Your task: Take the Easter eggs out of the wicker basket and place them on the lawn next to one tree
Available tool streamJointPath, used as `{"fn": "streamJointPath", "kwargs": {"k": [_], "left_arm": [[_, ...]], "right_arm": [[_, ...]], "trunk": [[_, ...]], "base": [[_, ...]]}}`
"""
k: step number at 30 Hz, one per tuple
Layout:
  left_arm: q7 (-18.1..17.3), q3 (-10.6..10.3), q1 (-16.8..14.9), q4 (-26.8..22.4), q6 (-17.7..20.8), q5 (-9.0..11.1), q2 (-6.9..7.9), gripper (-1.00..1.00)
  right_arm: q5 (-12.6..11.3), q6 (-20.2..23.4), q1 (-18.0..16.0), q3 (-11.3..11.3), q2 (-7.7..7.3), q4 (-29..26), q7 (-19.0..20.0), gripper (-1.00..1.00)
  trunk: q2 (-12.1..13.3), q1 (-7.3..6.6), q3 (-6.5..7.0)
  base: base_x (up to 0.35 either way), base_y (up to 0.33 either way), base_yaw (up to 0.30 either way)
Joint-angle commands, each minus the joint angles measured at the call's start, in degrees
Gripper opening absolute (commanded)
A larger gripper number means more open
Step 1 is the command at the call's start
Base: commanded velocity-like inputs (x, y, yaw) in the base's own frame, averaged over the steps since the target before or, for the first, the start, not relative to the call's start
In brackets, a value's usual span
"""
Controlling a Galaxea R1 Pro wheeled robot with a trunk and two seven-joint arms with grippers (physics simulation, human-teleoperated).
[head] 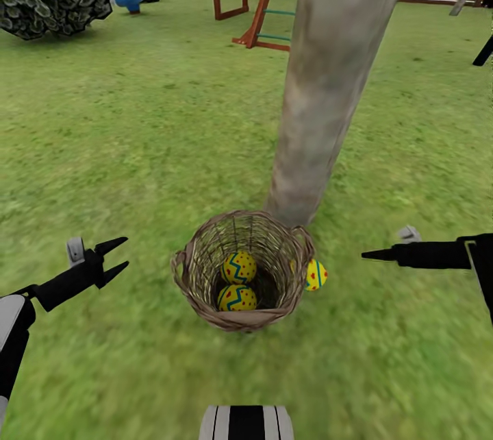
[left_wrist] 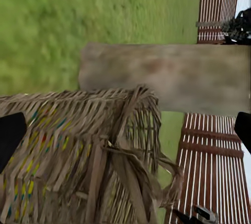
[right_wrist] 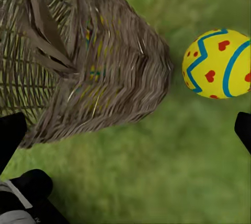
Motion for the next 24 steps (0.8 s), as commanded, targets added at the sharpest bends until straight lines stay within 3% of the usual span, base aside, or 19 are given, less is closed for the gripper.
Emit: {"fn": "streamJointPath", "kwargs": {"k": [1,3,5,7,15,18,20,21,23,24], "left_arm": [[-0.54,0.09,-0.03,0.03,0.24,-0.56,-0.01,1.00],[-0.55,0.10,-0.04,0.03,0.24,-0.55,-0.01,1.00],[-0.55,0.14,-0.04,0.03,0.24,-0.55,-0.01,1.00],[-0.48,0.10,-0.03,0.08,0.24,-0.67,-0.01,1.00],[-0.46,0.10,-0.04,0.20,0.24,-0.65,-0.01,1.00],[-0.38,0.02,-0.04,0.20,0.19,-0.71,-0.01,1.00],[-0.37,0.01,-0.02,0.21,0.16,-0.72,-0.05,1.00],[-0.37,0.01,-0.03,0.21,0.17,-0.72,-0.08,1.00],[-0.37,0.01,-0.04,0.21,0.15,-0.72,-0.09,1.00],[-0.37,0.01,-0.04,0.21,0.15,-0.72,-0.09,1.00]], "right_arm": [[0.63,0.86,-0.02,-0.10,0.05,-0.31,0.59,1.00],[0.52,1.07,-0.02,-1.31,0.02,-0.69,0.66,1.00],[0.50,1.11,-0.02,-5.38,0.01,-0.99,0.66,1.00],[0.98,1.12,0.00,-7.24,0.10,-0.75,0.67,1.00],[0.90,1.17,2.09,-7.22,-0.34,-1.12,0.89,1.00],[0.55,1.68,2.20,-7.23,-0.09,-4.62,2.48,1.00],[0.44,1.83,3.73,-6.72,0.23,-10.19,2.48,1.00],[0.43,2.12,4.43,-5.28,0.47,-12.60,2.48,1.00],[0.43,2.59,5.23,-1.38,1.77,-14.51,2.48,1.00],[0.43,2.73,5.43,1.67,3.57,-15.05,2.48,1.00]], "trunk": [[0.00,-0.03,0.19],[0.03,-0.08,0.63],[0.06,-0.13,1.07],[0.08,-0.19,1.52],[0.19,-0.39,3.29],[0.23,-0.47,3.96],[0.26,-0.52,4.40],[0.27,-0.55,4.62],[0.30,-0.60,5.06],[0.31,-0.62,5.28]], "base": [[0.000,0.000,0.000],[0.000,0.000,0.000],[0.000,0.000,0.000],[-0.011,0.000,0.000],[-0.232,0.000,0.023],[-0.011,0.000,0.267],[-0.001,0.000,0.292],[0.000,0.000,0.293],[0.000,0.000,0.293],[0.000,0.000,0.293]]}}
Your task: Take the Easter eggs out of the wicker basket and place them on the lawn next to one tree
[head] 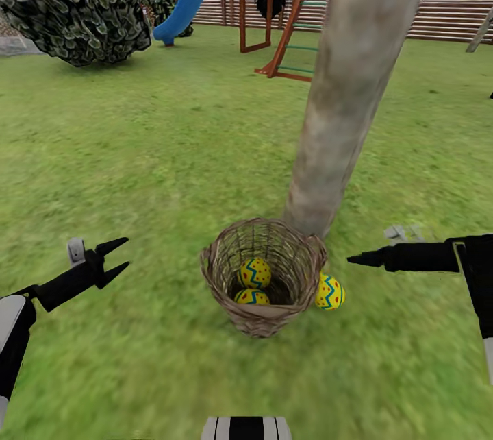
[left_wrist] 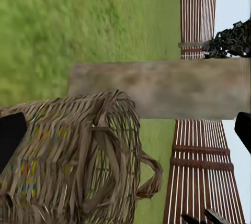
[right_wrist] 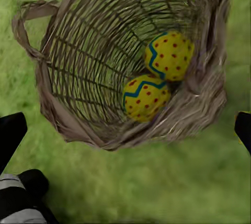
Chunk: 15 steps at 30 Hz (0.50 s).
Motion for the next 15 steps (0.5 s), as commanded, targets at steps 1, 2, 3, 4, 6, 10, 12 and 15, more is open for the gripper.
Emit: {"fn": "streamJointPath", "kwargs": {"k": [1,2,3,4,6,10,12,15], "left_arm": [[-0.52,0.07,-0.05,0.03,0.24,-0.56,-0.01,1.00],[-0.52,0.06,-0.05,0.03,0.24,-0.56,-0.01,1.00],[-0.52,0.06,-0.06,0.03,0.26,-0.56,-0.01,1.00],[-0.52,0.06,-0.04,0.03,0.25,-0.56,-0.01,1.00],[-0.52,0.04,-0.02,0.03,0.27,-0.56,-0.01,1.00],[-0.56,0.11,-0.04,-0.05,0.21,-0.55,-0.13,1.00],[-0.66,0.22,-0.06,-0.19,0.17,-0.45,-0.02,1.00],[-0.85,0.36,-0.02,-0.79,0.09,-0.61,0.90,1.00]], "right_arm": [[0.71,0.66,0.02,1.58,1.64,-0.67,0.56,1.00],[0.78,0.71,0.04,2.14,2.78,-1.11,0.56,1.00],[1.02,0.74,0.06,3.00,4.66,-1.35,0.56,1.00],[1.38,0.75,0.06,4.23,6.26,-1.43,0.56,1.00],[4.74,0.84,0.06,8.06,9.92,-1.50,0.56,1.00],[25.08,1.02,0.06,9.08,24.54,-1.27,-9.05,1.00],[28.14,1.01,0.08,9.08,27.83,-1.02,-17.29,1.00],[29.18,0.94,0.11,9.26,29.35,-0.66,-24.36,1.00]], "trunk": [[0.00,-0.04,0.19],[0.01,-0.06,0.41],[0.02,-0.09,0.63],[0.04,-0.12,0.85],[0.06,-0.17,1.30],[0.10,-0.24,1.96],[0.10,-0.24,1.96],[0.10,-0.24,1.96]], "base": [[0.000,0.000,0.293],[0.000,0.000,0.293],[0.000,0.000,0.293],[0.000,0.000,0.293],[0.000,0.000,0.293],[0.000,0.000,0.257],[0.000,0.000,0.064],[0.000,0.000,0.010]]}}
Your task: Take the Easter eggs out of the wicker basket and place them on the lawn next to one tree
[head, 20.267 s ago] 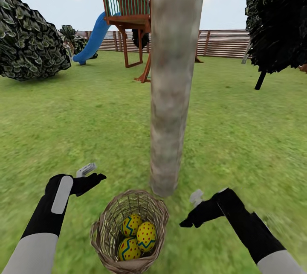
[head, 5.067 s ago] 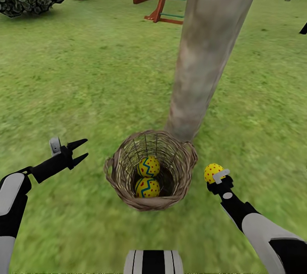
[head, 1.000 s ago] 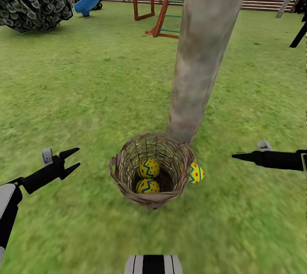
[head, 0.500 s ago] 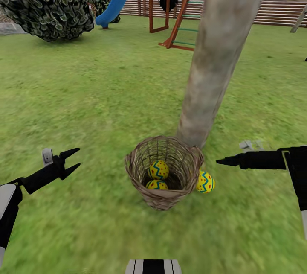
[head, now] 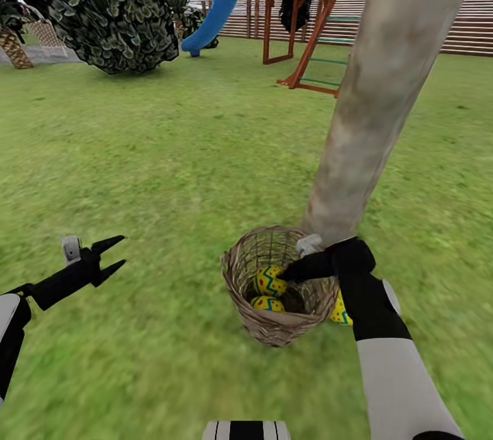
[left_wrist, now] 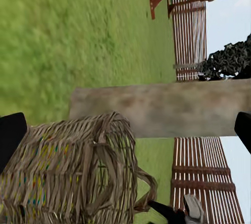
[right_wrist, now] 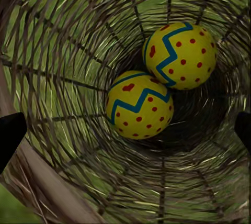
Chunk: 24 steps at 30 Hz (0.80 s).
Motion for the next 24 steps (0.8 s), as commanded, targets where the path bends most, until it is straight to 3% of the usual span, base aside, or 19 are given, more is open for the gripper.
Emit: {"fn": "streamJointPath", "kwargs": {"k": [1,3,4,5,7,14,16,17,19,24], "left_arm": [[-0.64,0.08,-0.05,-0.06,0.27,-0.46,1.25,1.00],[-1.78,0.08,-0.04,0.12,0.29,-0.40,2.33,1.00],[-3.61,0.08,-0.04,0.54,0.30,-0.55,3.06,1.00],[-7.68,0.08,-0.03,1.84,0.30,-0.80,4.01,1.00],[-8.44,0.08,-0.01,2.21,0.30,-0.89,4.09,1.00],[-8.72,0.08,-0.01,2.33,0.30,-0.85,4.11,1.00],[-8.72,0.03,-0.01,2.29,0.30,-0.84,4.11,1.00],[-8.71,0.01,-0.01,2.25,0.30,-0.88,4.11,1.00],[-8.71,0.00,-0.01,2.19,0.30,-0.91,4.11,1.00],[-8.71,-0.09,-0.01,2.36,0.30,-0.91,3.94,1.00]], "right_arm": [[0.62,0.25,-0.06,-0.09,0.36,0.18,-0.05,1.00],[0.82,0.25,-0.07,-0.05,0.59,0.27,-1.47,1.00],[1.09,0.25,-0.08,0.00,0.69,0.23,-4.50,1.00],[1.35,0.25,-0.08,4.60,0.70,3.97,-11.52,1.00],[1.07,0.21,-0.09,7.35,0.61,5.97,-13.04,1.00],[1.40,-0.55,-0.09,9.21,0.03,9.11,-13.13,1.00],[1.37,-0.96,-0.22,11.82,-0.01,11.08,-13.00,1.00],[1.33,-1.79,-0.25,14.23,-0.09,12.30,-12.96,1.00],[1.27,-3.53,-0.64,16.21,-0.21,13.31,-12.85,1.00],[1.21,-6.43,-2.27,16.91,-0.15,17.27,-11.15,1.00]], "trunk": [[-0.02,-0.01,-0.05],[-0.02,-0.01,-0.05],[-0.02,-0.01,-0.05],[-0.02,-0.01,-0.05],[-0.02,-0.01,-0.05],[-0.02,-0.01,-0.05],[-0.02,-0.01,-0.05],[-0.02,-0.01,-0.05],[-0.02,-0.01,-0.05],[-0.02,-0.01,-0.05]], "base": [[0.043,0.000,0.002],[0.188,0.021,0.001],[0.284,0.065,0.000],[0.310,0.082,0.000],[0.309,0.083,0.000],[0.040,0.011,0.000],[0.000,0.000,0.000],[0.062,0.000,0.000],[0.226,0.000,0.000],[0.131,0.000,0.000]]}}
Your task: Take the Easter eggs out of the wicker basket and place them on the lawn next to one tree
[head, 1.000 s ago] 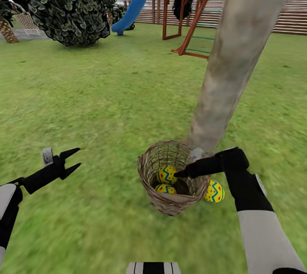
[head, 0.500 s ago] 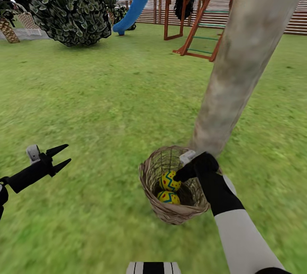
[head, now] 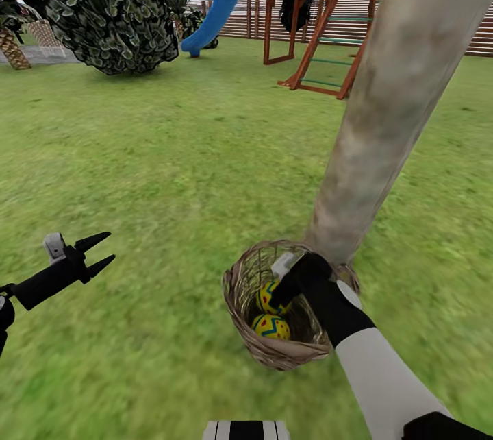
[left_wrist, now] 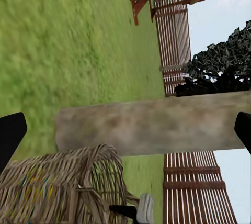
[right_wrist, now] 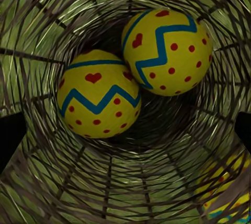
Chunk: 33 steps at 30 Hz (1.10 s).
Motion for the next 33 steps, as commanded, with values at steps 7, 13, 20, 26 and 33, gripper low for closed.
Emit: {"fn": "streamJointPath", "kwargs": {"k": [7,13,20,26,33], "left_arm": [[-0.42,0.08,-0.04,0.07,0.26,-0.27,-0.10,1.00],[-0.54,0.08,-0.04,0.06,0.26,-0.25,-0.10,1.00],[-0.48,0.08,-0.04,0.01,0.26,-0.31,-0.10,1.00],[-0.48,0.08,-0.04,0.02,0.26,-0.35,-0.10,1.00],[-0.48,0.08,-0.04,0.03,0.26,-0.35,-0.10,1.00]], "right_arm": [[0.65,-3.46,-5.40,0.03,0.04,8.64,1.05,1.00],[0.82,-8.02,-7.64,0.03,-0.06,12.56,1.06,1.00],[0.64,-9.49,-7.97,0.03,0.06,12.32,1.06,1.00],[0.81,-9.66,-7.98,0.03,0.13,13.94,0.90,1.00],[0.94,-12.05,-7.98,0.03,0.05,17.17,0.13,1.00]], "trunk": [[-0.02,-0.01,-0.05],[-0.02,-0.01,-0.05],[-0.11,0.17,-1.60],[-0.19,0.33,-2.93],[-0.29,0.51,-4.48]], "base": [[0.006,0.000,0.000],[0.000,0.000,0.000],[0.000,0.000,0.000],[0.000,0.000,0.000],[0.000,0.000,0.000]]}}
